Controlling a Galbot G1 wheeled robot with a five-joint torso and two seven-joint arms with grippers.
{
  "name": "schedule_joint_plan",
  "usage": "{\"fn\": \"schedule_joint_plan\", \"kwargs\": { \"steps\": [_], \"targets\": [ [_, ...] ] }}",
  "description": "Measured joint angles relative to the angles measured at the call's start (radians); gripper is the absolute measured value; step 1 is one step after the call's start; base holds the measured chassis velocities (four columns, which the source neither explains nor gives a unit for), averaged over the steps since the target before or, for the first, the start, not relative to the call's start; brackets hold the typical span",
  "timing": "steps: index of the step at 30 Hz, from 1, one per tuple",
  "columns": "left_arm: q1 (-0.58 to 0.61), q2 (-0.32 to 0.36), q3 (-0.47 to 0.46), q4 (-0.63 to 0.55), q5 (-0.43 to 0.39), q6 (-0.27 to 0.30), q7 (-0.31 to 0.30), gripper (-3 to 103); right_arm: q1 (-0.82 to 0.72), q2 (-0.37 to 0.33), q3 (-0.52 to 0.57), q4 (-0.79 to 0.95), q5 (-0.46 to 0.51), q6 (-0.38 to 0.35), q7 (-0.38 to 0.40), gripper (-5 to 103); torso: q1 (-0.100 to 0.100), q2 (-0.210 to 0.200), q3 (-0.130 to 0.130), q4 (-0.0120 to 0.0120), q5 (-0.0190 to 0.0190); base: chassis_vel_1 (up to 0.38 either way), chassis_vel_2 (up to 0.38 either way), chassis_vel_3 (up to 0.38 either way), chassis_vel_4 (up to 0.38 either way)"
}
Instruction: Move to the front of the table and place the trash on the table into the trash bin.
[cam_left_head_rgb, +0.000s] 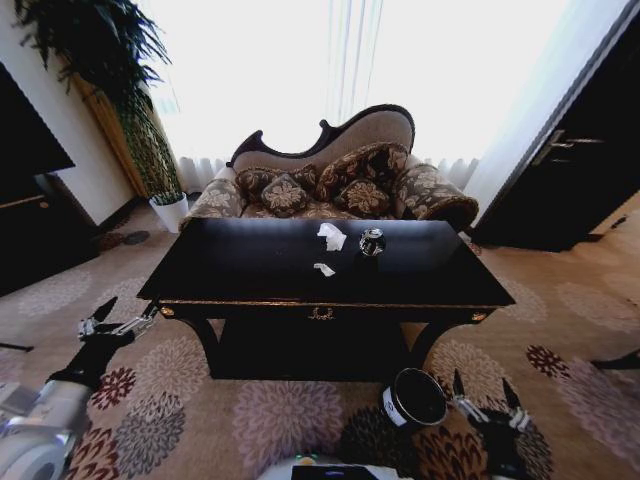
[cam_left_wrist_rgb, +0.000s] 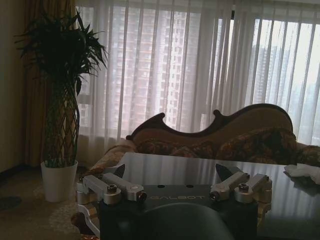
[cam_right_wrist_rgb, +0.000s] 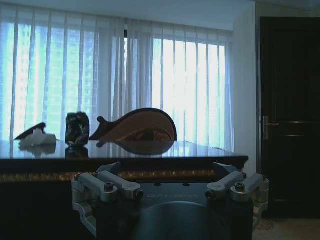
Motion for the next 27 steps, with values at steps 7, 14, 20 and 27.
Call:
{"fn": "schedule_joint_plan", "kwargs": {
  "steps": [7,14,20,27],
  "targets": [
    [0.000,0.000,0.000,0.000,0.000,0.000,0.000,100,0.028,-0.062,0.009,0.139,0.048,-0.141,0.021,100,0.000,0.000,0.000,0.0000,-0.0002,0.000,0.000,0.000,0.000],
    [0.000,0.000,0.000,0.000,0.000,0.000,0.000,100,0.081,-0.147,0.021,0.202,0.097,-0.283,0.060,100,0.000,0.000,0.000,0.0000,0.0000,0.000,0.000,0.000,0.000],
    [0.000,0.000,0.000,0.000,0.000,0.000,0.000,100,0.154,-0.245,-0.011,0.245,0.145,-0.426,0.099,100,0.000,0.000,0.000,-0.0001,0.0001,0.000,0.000,0.000,0.000],
    [0.000,0.000,0.000,0.000,0.000,0.000,0.000,100,0.268,-0.486,-0.049,0.246,0.214,-0.591,0.169,100,0.000,0.000,0.000,0.0001,0.0000,0.000,0.000,0.000,0.000]
  ]
}}
